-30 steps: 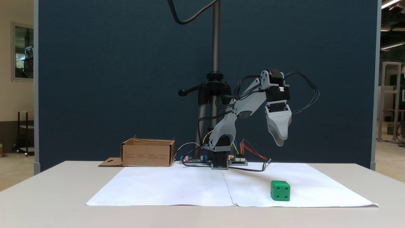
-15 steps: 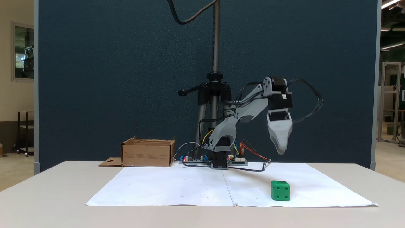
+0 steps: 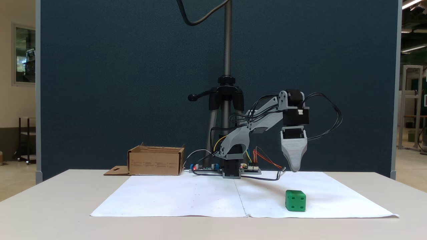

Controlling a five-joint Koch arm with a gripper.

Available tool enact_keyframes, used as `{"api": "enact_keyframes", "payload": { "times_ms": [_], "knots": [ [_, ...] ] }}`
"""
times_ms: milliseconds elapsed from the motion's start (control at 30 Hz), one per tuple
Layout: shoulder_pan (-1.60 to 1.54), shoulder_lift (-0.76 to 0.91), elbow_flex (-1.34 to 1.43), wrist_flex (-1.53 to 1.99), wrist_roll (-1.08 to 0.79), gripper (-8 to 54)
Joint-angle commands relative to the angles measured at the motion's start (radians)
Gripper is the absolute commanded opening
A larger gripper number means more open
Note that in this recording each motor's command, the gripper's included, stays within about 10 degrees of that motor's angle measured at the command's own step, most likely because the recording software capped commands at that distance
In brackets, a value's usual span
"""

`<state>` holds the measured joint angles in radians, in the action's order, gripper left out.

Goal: Grasp a green dice and put it in the bin.

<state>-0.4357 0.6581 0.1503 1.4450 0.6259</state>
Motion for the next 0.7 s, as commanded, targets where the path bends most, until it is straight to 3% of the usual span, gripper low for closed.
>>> {"api": "enact_keyframes", "payload": {
  "times_ms": [0,667],
  "knots": [
    [-0.006,0.020,-0.032,0.175,0.081,43.7],
    [-0.023,-0.032,-0.032,0.175,0.089,43.6]
  ]
}}
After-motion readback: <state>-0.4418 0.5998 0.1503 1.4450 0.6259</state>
